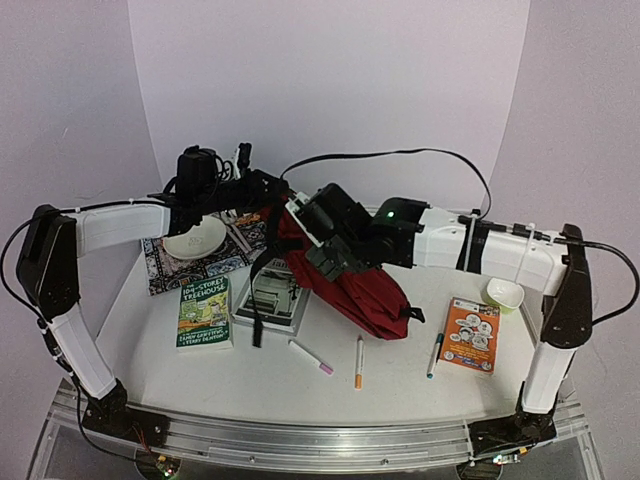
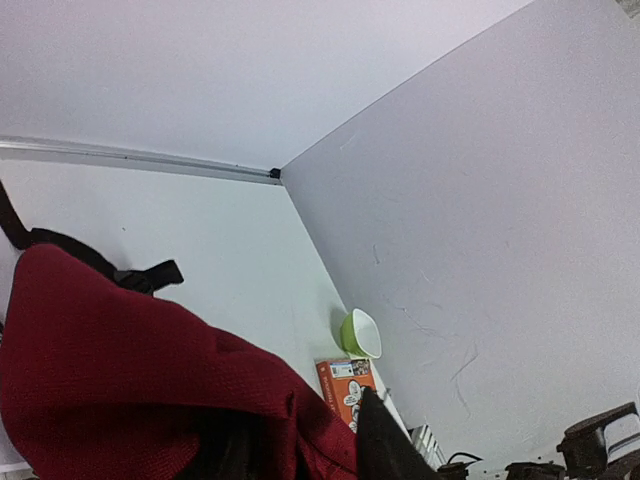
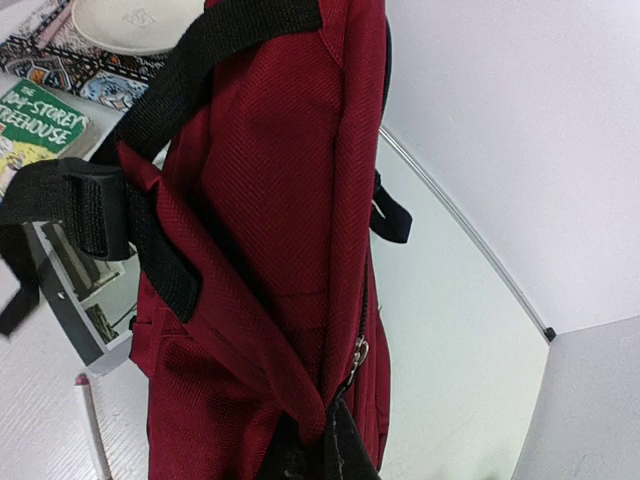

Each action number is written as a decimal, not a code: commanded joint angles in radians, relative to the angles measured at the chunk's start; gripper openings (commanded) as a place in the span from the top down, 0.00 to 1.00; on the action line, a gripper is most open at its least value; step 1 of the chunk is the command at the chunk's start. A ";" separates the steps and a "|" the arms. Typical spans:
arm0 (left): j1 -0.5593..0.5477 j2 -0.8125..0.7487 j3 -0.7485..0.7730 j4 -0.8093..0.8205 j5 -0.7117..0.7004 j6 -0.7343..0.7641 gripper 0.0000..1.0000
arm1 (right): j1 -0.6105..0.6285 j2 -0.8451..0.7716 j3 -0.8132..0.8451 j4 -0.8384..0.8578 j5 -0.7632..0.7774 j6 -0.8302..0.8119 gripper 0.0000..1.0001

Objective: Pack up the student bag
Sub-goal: Pass from the left arm to the right, then place the student bag at the center of the board, then pick up the student bag from the center of the board, then place the student bag on the book, then grab the student bag from the lower front pocket.

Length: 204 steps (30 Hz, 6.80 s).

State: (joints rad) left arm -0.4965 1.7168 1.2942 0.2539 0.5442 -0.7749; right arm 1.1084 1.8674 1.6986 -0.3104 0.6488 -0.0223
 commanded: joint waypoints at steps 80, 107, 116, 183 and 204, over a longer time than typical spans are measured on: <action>0.029 -0.341 -0.237 -0.454 -0.003 0.425 0.11 | -0.728 0.053 -0.443 0.354 -0.815 0.521 0.28; 0.028 -0.388 -0.178 -0.488 0.006 0.434 0.14 | -0.724 -0.223 -0.242 0.408 -1.300 0.577 1.00; 0.005 -0.394 -0.161 -0.508 0.024 0.438 0.15 | -0.689 -0.307 -0.338 0.547 -1.407 0.659 1.00; -0.170 -0.118 -0.003 -0.538 -0.035 0.496 0.30 | -0.558 -0.070 -0.438 0.494 -1.001 0.730 0.23; -0.258 0.138 0.216 -0.518 0.055 0.435 0.43 | -0.509 -0.064 -0.571 0.622 -1.092 0.770 0.30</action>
State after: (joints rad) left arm -0.7463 1.8143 1.4394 -0.2992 0.5443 -0.3190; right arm 0.5800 1.7864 1.1122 0.2539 -0.3893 0.7335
